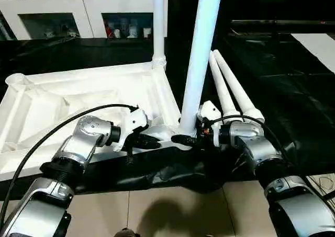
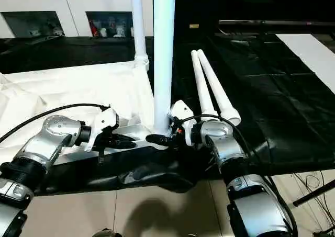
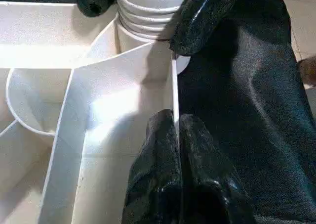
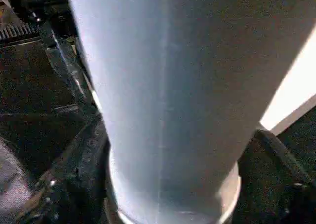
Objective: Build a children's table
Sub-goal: Rotate leg to tighten
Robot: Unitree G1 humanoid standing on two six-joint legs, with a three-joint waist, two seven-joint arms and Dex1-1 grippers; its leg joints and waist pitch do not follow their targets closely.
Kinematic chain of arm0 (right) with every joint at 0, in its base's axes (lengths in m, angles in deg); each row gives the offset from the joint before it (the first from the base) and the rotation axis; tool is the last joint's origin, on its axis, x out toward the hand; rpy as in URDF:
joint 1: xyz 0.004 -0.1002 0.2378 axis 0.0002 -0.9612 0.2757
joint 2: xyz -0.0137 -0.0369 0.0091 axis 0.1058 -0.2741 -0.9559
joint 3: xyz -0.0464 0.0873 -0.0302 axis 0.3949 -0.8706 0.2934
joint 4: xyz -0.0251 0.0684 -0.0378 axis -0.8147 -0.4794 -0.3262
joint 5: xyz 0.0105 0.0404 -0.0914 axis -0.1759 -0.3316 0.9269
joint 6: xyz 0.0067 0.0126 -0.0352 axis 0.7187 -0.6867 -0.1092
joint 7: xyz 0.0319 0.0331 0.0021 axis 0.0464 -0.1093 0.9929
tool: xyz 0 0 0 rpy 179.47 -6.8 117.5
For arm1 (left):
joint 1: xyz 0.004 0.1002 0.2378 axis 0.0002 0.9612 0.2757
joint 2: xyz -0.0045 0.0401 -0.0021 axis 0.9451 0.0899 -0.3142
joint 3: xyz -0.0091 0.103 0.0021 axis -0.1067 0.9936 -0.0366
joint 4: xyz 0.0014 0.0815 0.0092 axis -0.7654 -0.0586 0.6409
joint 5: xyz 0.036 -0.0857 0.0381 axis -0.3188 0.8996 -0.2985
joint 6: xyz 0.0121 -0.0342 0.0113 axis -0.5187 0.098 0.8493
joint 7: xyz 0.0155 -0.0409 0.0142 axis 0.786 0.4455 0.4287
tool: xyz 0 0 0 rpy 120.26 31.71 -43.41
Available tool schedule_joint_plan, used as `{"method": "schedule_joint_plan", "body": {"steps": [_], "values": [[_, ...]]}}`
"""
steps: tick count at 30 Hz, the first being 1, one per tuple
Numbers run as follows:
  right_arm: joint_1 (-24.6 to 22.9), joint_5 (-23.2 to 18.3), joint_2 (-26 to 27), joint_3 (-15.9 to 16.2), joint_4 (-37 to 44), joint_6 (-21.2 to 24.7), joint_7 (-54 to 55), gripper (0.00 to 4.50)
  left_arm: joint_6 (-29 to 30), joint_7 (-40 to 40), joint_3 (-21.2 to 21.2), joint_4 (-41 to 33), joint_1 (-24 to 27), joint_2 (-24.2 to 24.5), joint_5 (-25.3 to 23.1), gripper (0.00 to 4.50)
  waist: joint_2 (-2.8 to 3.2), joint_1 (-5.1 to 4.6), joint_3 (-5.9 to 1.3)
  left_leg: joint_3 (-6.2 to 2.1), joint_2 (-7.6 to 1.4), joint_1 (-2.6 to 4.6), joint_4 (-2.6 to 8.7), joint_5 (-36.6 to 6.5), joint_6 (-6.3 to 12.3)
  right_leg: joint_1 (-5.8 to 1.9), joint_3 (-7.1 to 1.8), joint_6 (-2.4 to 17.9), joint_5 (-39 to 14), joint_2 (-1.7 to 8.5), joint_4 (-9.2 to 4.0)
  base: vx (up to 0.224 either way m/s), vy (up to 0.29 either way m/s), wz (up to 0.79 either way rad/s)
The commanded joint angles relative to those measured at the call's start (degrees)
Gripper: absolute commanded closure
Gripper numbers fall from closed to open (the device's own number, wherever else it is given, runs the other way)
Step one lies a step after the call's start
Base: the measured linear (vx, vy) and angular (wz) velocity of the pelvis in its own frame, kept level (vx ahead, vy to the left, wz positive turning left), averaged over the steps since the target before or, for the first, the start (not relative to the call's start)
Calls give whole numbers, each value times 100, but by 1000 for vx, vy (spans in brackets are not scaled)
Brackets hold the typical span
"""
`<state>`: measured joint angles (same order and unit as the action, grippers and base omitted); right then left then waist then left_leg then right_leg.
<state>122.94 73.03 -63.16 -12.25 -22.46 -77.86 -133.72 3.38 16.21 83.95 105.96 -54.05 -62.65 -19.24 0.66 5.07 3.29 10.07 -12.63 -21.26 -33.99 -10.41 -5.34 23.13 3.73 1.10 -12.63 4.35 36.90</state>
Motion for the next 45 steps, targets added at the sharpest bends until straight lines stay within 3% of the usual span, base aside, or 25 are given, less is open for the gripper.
{"method": "schedule_joint_plan", "body": {"steps": [1,4,8,10,12,13,14,15,16,18,25,28,29,30,32,33,36,39,40,43,45], "values": [[45,-3,-49,-147,-4,173,402,146,-47,271,84,-37,3,-127,122,450,40,-24,-428,23,-55,42,329,-667,360,-357,-246,1567,252,303,-383,0,0,0],[79,19,55,-310,-184,169,1027,174,-1,23,56,45,-67,-230,58,450,33,-25,-417,22,-54,57,342,-758,273,-341,-254,1532,54,312,-405,0,0,0],[208,-169,451,-821,-638,262,2580,179,197,-905,-60,469,-364,-577,-146,450,9,-49,-406,11,-41,82,369,-840,90,-328,-272,1446,-282,328,-438,0,0,0],[241,-197,569,-929,-756,282,3037,180,269,-1269,-159,643,-478,-728,-152,450,6,-57,-402,10,-38,65,371,-842,58,-343,-272,1385,-376,332,-452,0,0,0],[343,-214,793,-1094,-1017,290,4059,180,288,-2018,-275,1003,-699,-1002,-245,450,47,-56,-417,8,-23,82,361,-813,19,-334,-277,1358,-305,324,-449,0,0,0],[357,-220,820,-1115,-1046,296,4183,180,290,-2113,-289,1045,-725,-1035,-259,450,32,-69,-413,14,-20,81,364,-793,3,-328,-279,1356,-278,315,-455,0,0,0],[469,-254,1012,-1237,-1244,293,4996,180,320,-2827,-435,1327,-920,-1290,-294,450,43,-71,-411,12,-19,74,362,-802,-18,-337,-274,1344,-241,310,-453,0,0,0],[548,-277,1128,-1295,-1362,266,5414,180,332,-3236,-520,1474,-1030,-1442,-297,450,97,-76,-425,12,-9,89,350,-730,-57,-325,-278,1337,-96,305,-446,0,0,0],[581,-286,1175,-1317,-1409,250,5568,180,335,-3391,-553,1529,-1072,-1502,-295,450,62,-62,-426,19,1,97,342,-736,-62,-329,-274,1380,-10,293,-446,0,0,0],[730,-261,1340,-1414,-1549,140,5925,180,257,-3715,-605,1712,-1215,-1661,-342,450,70,-34,-439,10,11,58,340,-680,25,-363,-273,1351,87,311,-429,0,0,0],[863,-71,1447,-1342,-1650,-132,5820,180,-36,-3423,-529,1827,-1322,-1741,-357,450,100,-30,-448,9,24,28,318,-563,303,-385,-249,1379,449,312,-421,0,0,0],[840,-131,1433,-1363,-1577,-356,5568,111,-199,-3155,-464,1832,-1315,-1727,-340,450,127,-26,-444,8,24,24,317,-644,342,-391,-247,1400,291,324,-440,0,0,0],[829,-113,1423,-1342,-1554,-413,5487,108,-237,-3107,-452,1838,-1316,-1722,-340,450,122,-27,-451,8,25,15,312,-627,360,-403,-249,1402,320,327,-429,0,0,0],[812,-67,1405,-1297,-1522,-458,5427,102,-302,-3067,-439,1844,-1315,-1715,-346,450,171,-27,-447,1,18,17,313,-625,386,-387,-241,1414,337,324,-433,0,0,0],[756,-9,1360,-1236,-1389,-549,5306,77,-468,-2927,-414,1849,-1314,-1698,-339,450,152,-33,-452,-5,17,12,312,-568,403,-400,-235,1443,401,321,-420,0,0,0],[748,-7,1355,-1230,-1368,-549,5287,77,-484,-2910,-413,1844,-1312,-1697,-334,450,184,-33,-453,-3,19,20,304,-563,416,-389,-234,1458,409,318,-420,0,0,0],[490,-62,1225,-1183,-751,-462,4998,77,-688,-2685,-474,1748,-1295,-1739,-190,450,168,-21,-461,-1,22,-3,280,-380,567,-420,-238,1458,685,315,-397,0,0,0],[250,-80,1151,-1116,-337,-385,4835,77,-768,-2734,-541,1803,-1331,-1766,-144,450,174,-15,-489,-1,17,1,256,-220,700,-403,-228,1517,1030,299,-358,0,0,0],[101,-53,1100,-1052,-89,-341,4775,68,-773,-2700,-592,1815,-1358,-1769,-89,406,179,-6,-490,-5,12,-3,247,-138,768,-396,-225,1521,1155,297,-350,0,0,0],[-395,-33,968,-931,781,-181,4553,68,-692,-2632,-772,1705,-1459,-1710,78,389,190,25,-503,-15,-5,-10,222,-7,882,-388,-216,1529,1428,305,-326,0,0,0],[-700,-92,901,-884,1340,-4,4428,68,-601,-2584,-899,1561,-1487,-1618,186,375,190,7,-494,-24,-4,-26,233,-115,849,-399,-202,1508,1276,304,-331,0,0,0]]}}
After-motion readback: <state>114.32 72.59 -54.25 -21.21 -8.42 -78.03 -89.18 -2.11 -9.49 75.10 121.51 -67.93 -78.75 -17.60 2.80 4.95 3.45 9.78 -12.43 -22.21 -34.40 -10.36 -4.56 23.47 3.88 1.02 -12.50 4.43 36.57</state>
